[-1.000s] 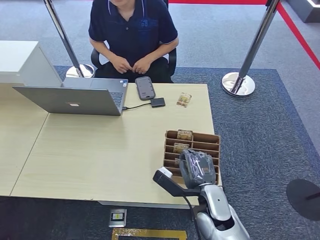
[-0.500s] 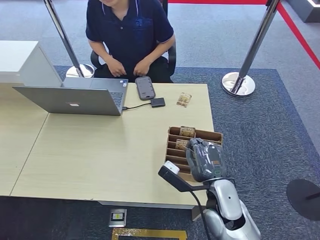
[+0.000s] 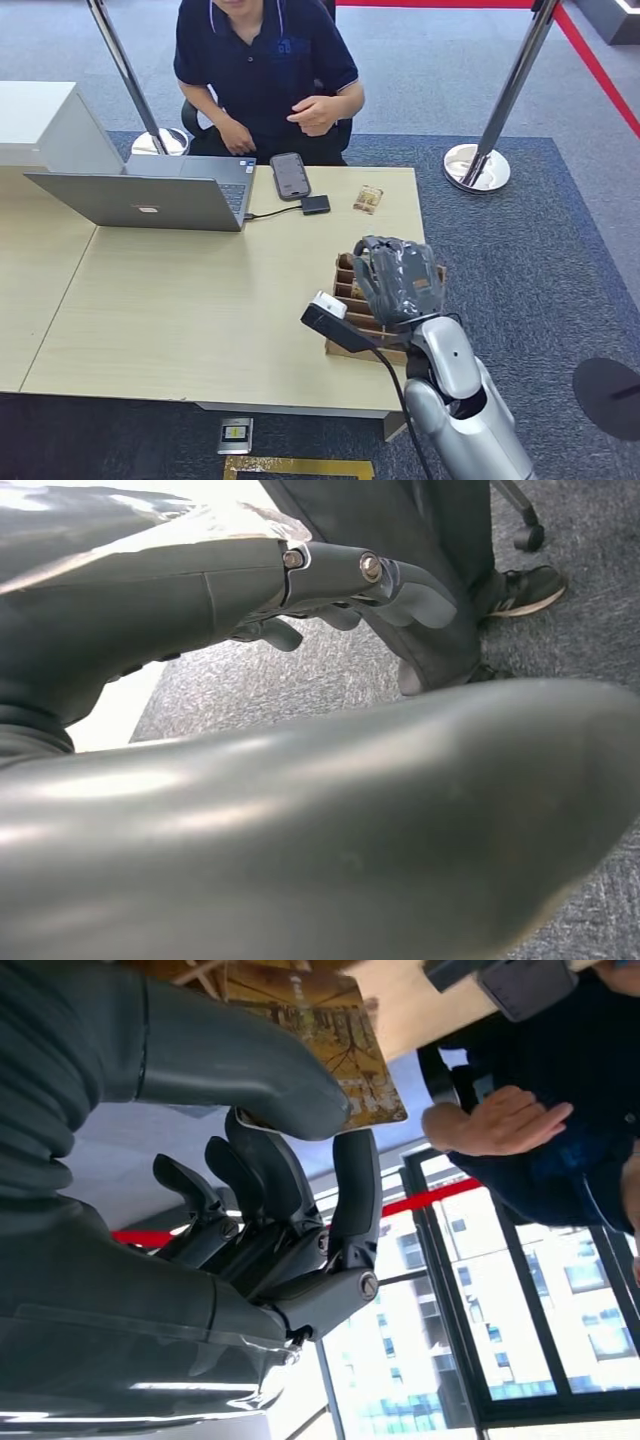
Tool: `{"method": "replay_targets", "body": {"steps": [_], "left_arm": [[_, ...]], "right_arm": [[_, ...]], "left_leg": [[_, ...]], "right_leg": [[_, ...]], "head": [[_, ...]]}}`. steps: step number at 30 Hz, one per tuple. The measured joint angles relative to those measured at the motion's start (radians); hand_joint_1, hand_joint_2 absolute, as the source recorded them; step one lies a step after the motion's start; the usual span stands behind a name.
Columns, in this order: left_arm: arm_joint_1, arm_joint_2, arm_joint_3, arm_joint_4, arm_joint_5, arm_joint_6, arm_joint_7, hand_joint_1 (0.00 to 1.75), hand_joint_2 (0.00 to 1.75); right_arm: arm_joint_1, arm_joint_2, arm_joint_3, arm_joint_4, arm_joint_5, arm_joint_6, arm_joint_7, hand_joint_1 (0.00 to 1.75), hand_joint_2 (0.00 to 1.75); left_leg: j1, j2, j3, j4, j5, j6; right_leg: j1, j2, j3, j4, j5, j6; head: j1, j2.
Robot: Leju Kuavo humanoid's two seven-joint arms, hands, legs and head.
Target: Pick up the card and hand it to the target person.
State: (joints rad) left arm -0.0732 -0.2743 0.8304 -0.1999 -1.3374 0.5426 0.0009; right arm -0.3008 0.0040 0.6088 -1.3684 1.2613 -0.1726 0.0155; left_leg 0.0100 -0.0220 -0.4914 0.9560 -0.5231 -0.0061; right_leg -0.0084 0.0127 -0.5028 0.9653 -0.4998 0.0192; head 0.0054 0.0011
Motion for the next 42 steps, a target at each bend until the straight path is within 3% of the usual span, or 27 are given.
{"method": "replay_targets", "body": {"steps": [21, 28, 35, 37, 41, 42], "left_arm": [[-0.002, 0.000, -0.001, 0.000, -0.035, -0.005, -0.005, 0.00, 0.00], [-0.002, 0.000, -0.001, 0.000, -0.031, -0.005, 0.001, 0.00, 0.00], [-0.002, 0.000, -0.001, 0.000, -0.032, -0.006, -0.001, 0.00, 0.00], [-0.002, 0.000, -0.001, 0.000, -0.033, -0.007, -0.002, 0.00, 0.00], [-0.002, 0.000, -0.001, 0.000, -0.035, -0.007, -0.003, 0.00, 0.00], [-0.002, 0.000, -0.001, 0.000, -0.035, -0.007, -0.003, 0.00, 0.00]], "right_arm": [[-0.373, 0.191, 0.052, 0.360, -0.085, 0.038, 0.014, 1.48, 1.75], [-0.422, 0.242, 0.057, 0.474, -0.076, 0.032, 0.021, 1.48, 1.75], [-0.430, 0.258, 0.059, 0.552, -0.072, 0.019, 0.026, 1.47, 1.75], [-0.430, 0.260, 0.059, 0.572, -0.070, 0.014, 0.026, 1.37, 1.75], [-0.431, 0.262, 0.063, 0.609, -0.067, 0.007, 0.027, 0.17, 1.75], [-0.431, 0.262, 0.064, 0.617, -0.066, 0.006, 0.028, 0.07, 1.75]], "left_leg": [[0.000, 0.000, 0.000, 0.000, 0.000, 0.000], [0.000, 0.000, 0.000, 0.000, 0.000, 0.000], [0.000, 0.000, 0.000, 0.000, 0.000, 0.000], [0.000, 0.000, 0.000, 0.000, 0.000, 0.000], [0.000, 0.000, 0.000, 0.000, 0.000, 0.000], [0.000, 0.000, 0.000, 0.000, 0.000, 0.000]], "right_leg": [[0.000, 0.000, 0.000, 0.001, 0.000, 0.000], [0.000, 0.000, 0.000, 0.001, 0.000, 0.000], [0.000, 0.000, 0.000, 0.000, 0.000, 0.000], [0.000, 0.000, 0.000, 0.000, 0.000, 0.000], [0.000, 0.000, 0.000, 0.000, 0.000, 0.000], [0.000, 0.000, 0.000, 0.000, 0.000, 0.000]], "head": [[0.000, 0.000], [0.000, 0.000], [0.000, 0.000], [0.000, 0.000], [0.000, 0.000], [0.000, 0.000]]}}
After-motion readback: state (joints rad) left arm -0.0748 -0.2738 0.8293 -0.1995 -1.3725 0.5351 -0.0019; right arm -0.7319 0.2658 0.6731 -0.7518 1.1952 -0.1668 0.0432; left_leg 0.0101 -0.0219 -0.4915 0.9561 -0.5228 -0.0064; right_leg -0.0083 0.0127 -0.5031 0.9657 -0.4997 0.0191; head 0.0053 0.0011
